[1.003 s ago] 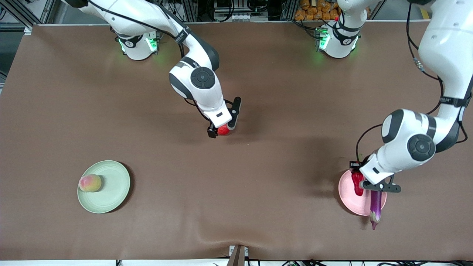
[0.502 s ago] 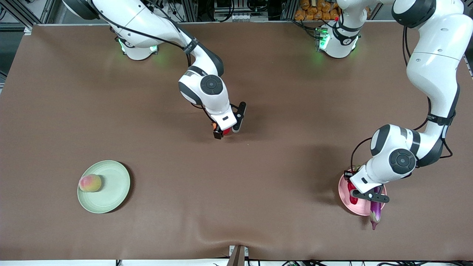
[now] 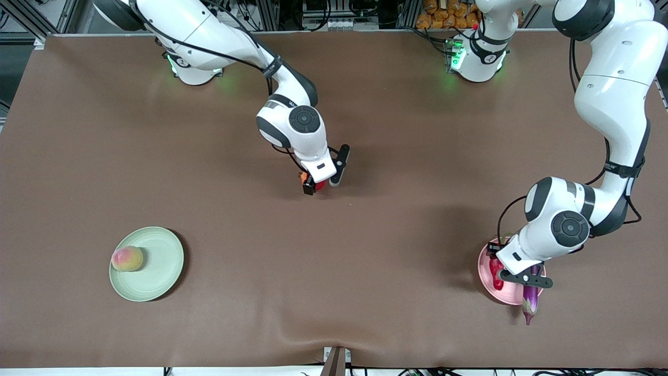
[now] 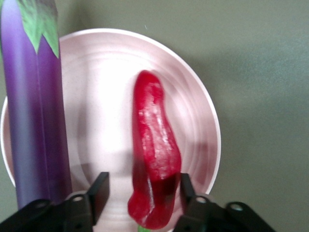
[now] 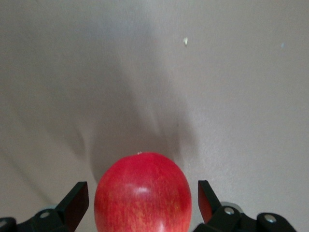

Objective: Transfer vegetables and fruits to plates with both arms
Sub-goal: 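Place the chili on the pink plate with the left gripper, then carry the apple to the green plate while the left gripper withdraws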

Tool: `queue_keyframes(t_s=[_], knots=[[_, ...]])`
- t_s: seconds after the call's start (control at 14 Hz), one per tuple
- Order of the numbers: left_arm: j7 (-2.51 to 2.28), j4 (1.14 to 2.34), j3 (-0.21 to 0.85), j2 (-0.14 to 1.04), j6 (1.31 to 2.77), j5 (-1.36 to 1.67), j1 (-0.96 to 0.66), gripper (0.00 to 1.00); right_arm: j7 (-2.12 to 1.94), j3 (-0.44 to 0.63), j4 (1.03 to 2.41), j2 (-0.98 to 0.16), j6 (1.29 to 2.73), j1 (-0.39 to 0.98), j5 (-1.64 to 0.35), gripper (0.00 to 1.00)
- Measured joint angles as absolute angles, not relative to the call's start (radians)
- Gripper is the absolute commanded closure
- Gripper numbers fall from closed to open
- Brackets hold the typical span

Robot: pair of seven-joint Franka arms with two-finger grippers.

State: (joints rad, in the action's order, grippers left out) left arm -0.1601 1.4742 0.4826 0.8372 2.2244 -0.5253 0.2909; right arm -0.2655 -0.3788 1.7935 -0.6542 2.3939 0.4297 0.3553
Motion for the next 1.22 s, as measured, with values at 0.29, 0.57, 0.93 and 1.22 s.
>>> queue_keyframes(t_s=[0.29,0.57,0.93,1.22], knots=[[-0.16,1.437,0.526,0.781,2.167,-0.525,0.303,0.0,-0.263,-0.366,1.807,-0.654,2.4,0.43,0.376,1.0],[-0.162,1.416,0.569,0.544,1.978,-0.464,0.318,0.0,-0.26,-0.362,1.805,-0.651,2.399,0.43,0.379,1.0],[-0.158,1.418,0.572,0.249,1.692,-0.287,0.403,0.0,-0.24,-0.352,1.782,-0.492,2.225,0.361,0.37,1.0],[-0.158,1.433,0.571,0.113,1.564,-0.181,0.429,0.0,-0.24,-0.348,1.782,-0.367,2.149,0.187,0.274,1.0]])
